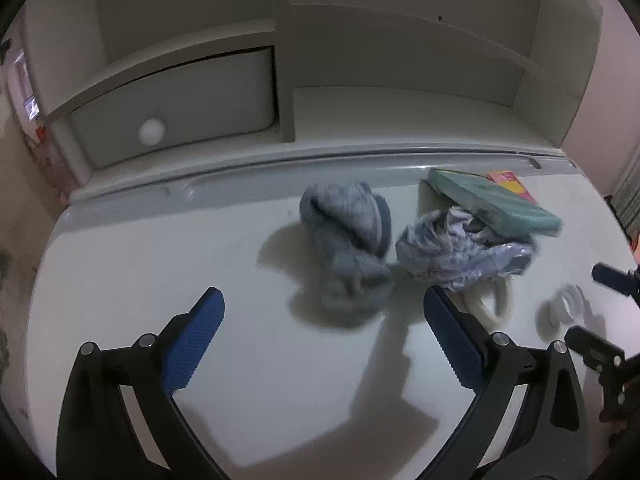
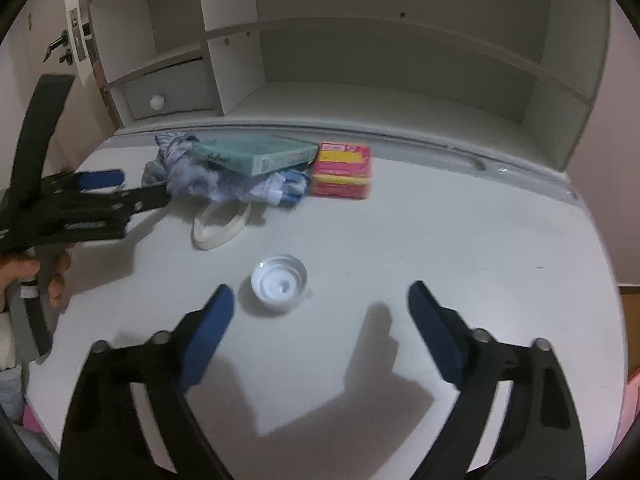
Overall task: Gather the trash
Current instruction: 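Return both tools to the desk over the remaining trash, then grasp the grey sock with the left tool while the right grasps the white bottle cap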
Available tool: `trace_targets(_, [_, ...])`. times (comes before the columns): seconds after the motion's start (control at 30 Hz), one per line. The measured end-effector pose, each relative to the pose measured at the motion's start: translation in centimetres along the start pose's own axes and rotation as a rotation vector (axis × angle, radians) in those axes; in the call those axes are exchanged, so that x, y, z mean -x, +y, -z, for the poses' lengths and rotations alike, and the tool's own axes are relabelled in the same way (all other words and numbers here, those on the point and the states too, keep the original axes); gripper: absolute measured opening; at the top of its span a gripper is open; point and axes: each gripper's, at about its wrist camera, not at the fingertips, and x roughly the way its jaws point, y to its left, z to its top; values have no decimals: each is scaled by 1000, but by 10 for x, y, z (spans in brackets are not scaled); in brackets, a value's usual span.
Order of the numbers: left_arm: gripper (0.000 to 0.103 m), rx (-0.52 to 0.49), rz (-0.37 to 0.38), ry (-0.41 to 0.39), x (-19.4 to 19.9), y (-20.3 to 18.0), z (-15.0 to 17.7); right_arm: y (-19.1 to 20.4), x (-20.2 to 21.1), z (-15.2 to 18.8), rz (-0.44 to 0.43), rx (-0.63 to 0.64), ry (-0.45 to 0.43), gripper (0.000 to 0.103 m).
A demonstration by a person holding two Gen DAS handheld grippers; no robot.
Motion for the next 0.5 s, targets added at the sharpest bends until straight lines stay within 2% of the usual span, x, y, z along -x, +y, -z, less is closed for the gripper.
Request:
trace_targets(0.03, [97, -5, 7, 9, -4, 0, -4, 0, -5, -1, -14, -8, 17, 77])
trace_targets(0.1, [96, -13, 32, 20, -13, 1, -12, 6, -13, -5, -17, -4, 24, 66])
trace_targets(0.13, [87, -19, 31, 19, -14, 1, -14, 9, -14, -7, -12, 10, 28, 60])
trace_targets(0.17, [76, -37, 30, 8, -14, 0, -17, 9, -15, -9, -6, 17, 23, 45])
trace_targets(0.2, [41, -55, 34, -8, -12, -1, -18, 10, -16, -10, -6, 12, 21, 31])
trace_targets(0.23, [23, -63, 47, -14, -10, -1, -19, 10, -16, -11, -4, 1, 23, 31])
trace_targets(0.33, [20, -43, 91, 0, -6, 2, -17, 11, -15, -10, -15, -19, 18, 31])
trace_targets(0.5, [20, -45, 102, -23, 19, 1, -4, 10, 3, -7, -7, -25, -12, 31])
